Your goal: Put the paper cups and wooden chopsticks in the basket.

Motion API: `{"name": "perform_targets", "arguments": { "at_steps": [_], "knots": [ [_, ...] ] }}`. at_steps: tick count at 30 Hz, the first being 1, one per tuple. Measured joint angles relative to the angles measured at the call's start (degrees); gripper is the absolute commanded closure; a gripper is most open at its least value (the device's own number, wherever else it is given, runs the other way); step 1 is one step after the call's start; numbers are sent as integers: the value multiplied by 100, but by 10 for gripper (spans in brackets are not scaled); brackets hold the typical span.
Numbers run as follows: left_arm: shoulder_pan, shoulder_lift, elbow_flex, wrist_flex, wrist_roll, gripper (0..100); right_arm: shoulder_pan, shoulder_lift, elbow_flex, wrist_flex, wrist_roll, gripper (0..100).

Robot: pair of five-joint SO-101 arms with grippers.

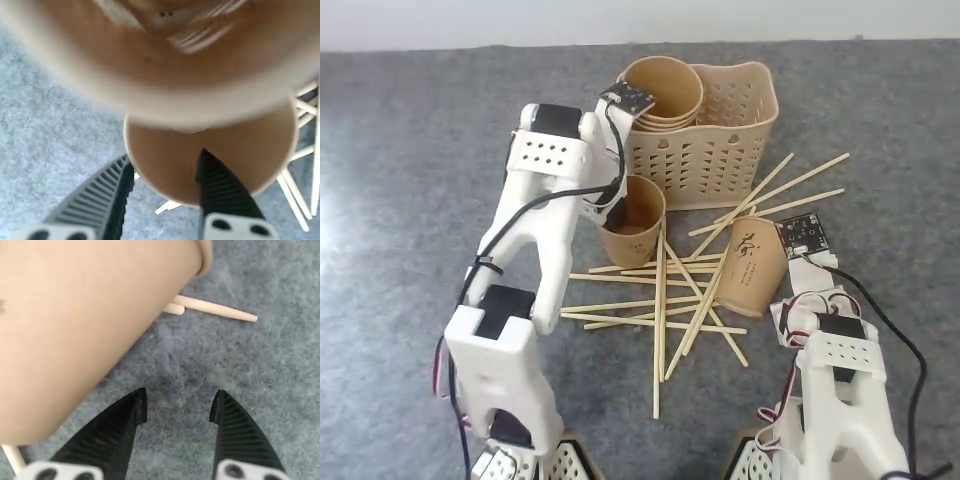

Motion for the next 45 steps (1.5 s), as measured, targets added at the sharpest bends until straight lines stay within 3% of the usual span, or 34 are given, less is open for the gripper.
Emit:
{"name": "perform_targets", "arguments": {
  "at_steps": [2, 15, 24, 30, 38, 45],
  "knots": [
    [53, 0, 0, 0, 9, 994, 0, 0, 0, 0, 0, 779],
    [-211, -53, -141, 97, -18, 989, 0, 0, 0, 0, 0, 779],
    [-316, -1758, -343, 123, -404, 989, 0, 0, 0, 0, 0, 779],
    [105, -2611, -343, 141, -1415, 989, -9, 0, 0, 0, 0, 779],
    [589, -3455, -1574, 158, -1503, 989, -18, 0, 0, 0, 0, 779],
    [1301, -3305, -2251, -158, -1503, 989, -9, 0, 0, 0, 0, 779]
  ]
}}
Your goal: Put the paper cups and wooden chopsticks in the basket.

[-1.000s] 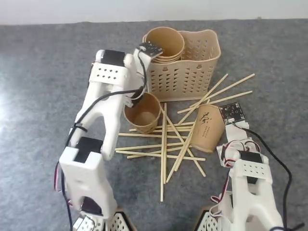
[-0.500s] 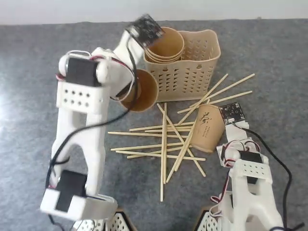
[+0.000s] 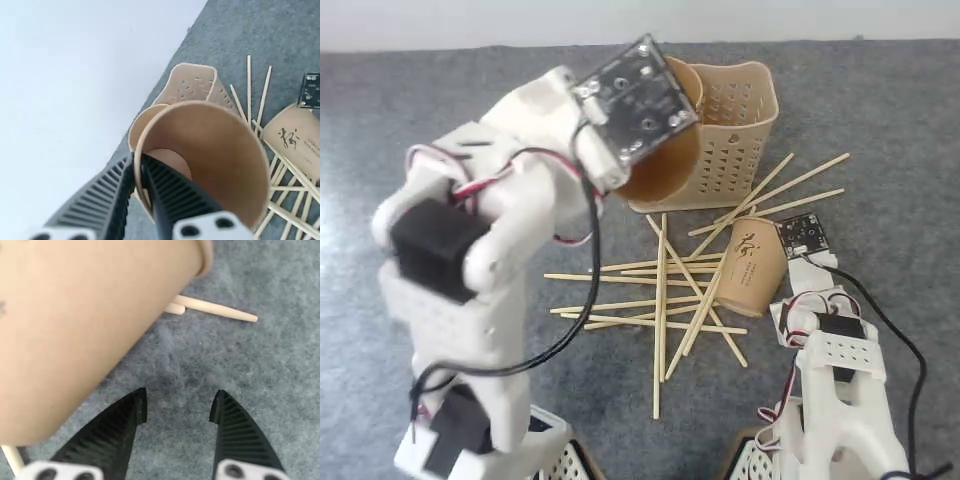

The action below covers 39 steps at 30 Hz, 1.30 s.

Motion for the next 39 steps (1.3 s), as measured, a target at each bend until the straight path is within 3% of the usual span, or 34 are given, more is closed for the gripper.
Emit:
{"name": "perform_targets", "arguments": {
  "at_steps": [4, 18, 27, 32, 39],
  "knots": [
    [53, 589, -255, -308, 193, 989, 18, 0, 0, 0, 0, 779],
    [35, 2927, -2884, -747, 712, 989, 0, 0, 0, 0, 0, 779],
    [-132, 3358, -3015, -958, 1424, 989, 0, 0, 0, -35, 0, 779],
    [-316, 3613, -3015, -826, 2171, 989, 0, 0, 0, -44, 0, 779],
    [-510, 4105, -3015, -642, 2409, 988, 9, 0, 0, -44, 0, 779]
  ]
}}
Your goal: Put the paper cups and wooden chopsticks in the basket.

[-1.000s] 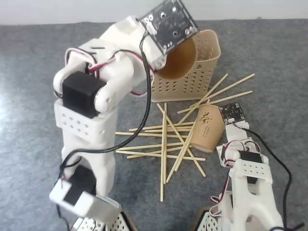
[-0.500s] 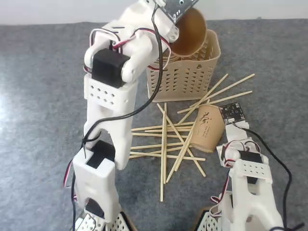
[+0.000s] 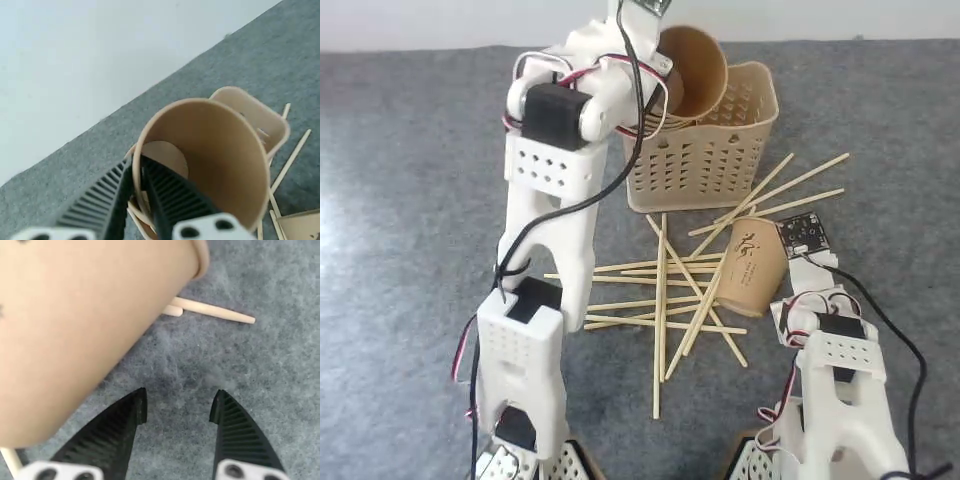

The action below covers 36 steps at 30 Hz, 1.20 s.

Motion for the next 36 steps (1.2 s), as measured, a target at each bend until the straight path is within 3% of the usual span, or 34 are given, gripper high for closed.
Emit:
{"name": "perform_targets", "arguments": {
  "at_steps": [3, 10, 28, 36],
  "knots": [
    [0, 97, 0, 0, 70, 977, -18, 0, 0, 0, 0, 779],
    [-9, 105, 0, 132, 510, 776, -9, 0, 0, 0, 0, 779],
    [-70, -369, 0, 448, 211, 771, -9, 0, 0, 0, 0, 779],
    [-185, -352, 18, 237, 114, 771, -18, 0, 0, 0, 0, 779]
  ]
}}
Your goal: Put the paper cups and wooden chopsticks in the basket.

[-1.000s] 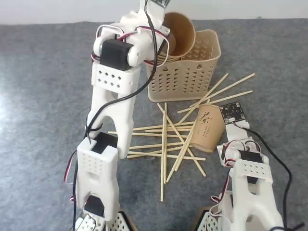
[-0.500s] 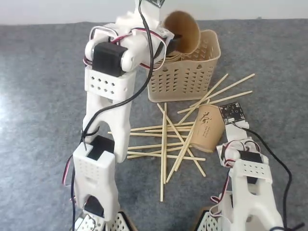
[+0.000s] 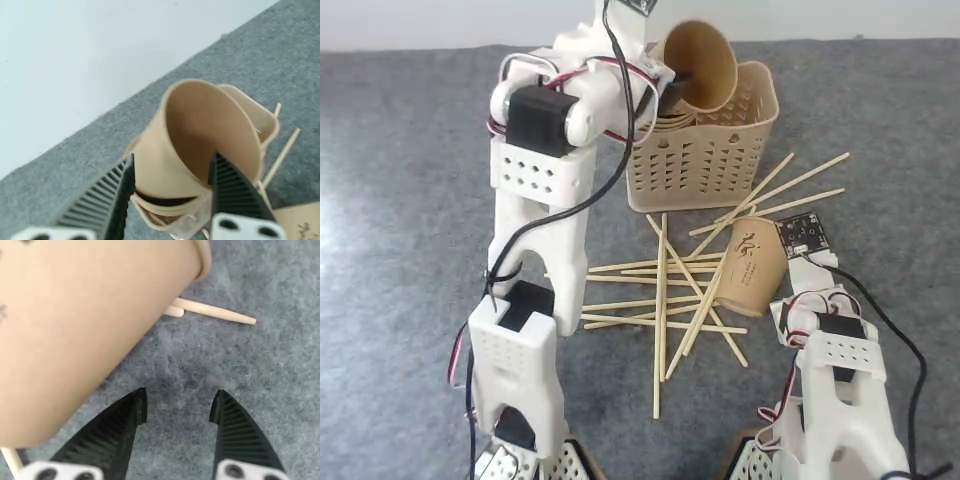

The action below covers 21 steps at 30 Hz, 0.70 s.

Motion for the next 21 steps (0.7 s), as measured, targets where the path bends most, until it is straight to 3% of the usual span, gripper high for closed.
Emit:
{"name": "perform_targets", "arguments": {
  "at_steps": [8, 17, 21],
  "knots": [
    [-422, 53, -413, -167, -35, 771, 9, 0, 0, 0, 0, 779],
    [-448, 79, -475, -316, -62, 772, -79, -9, 105, -9, 35, 779],
    [-413, 79, -475, 79, -62, 772, -114, -9, 114, -9, 141, 779]
  ]
}}
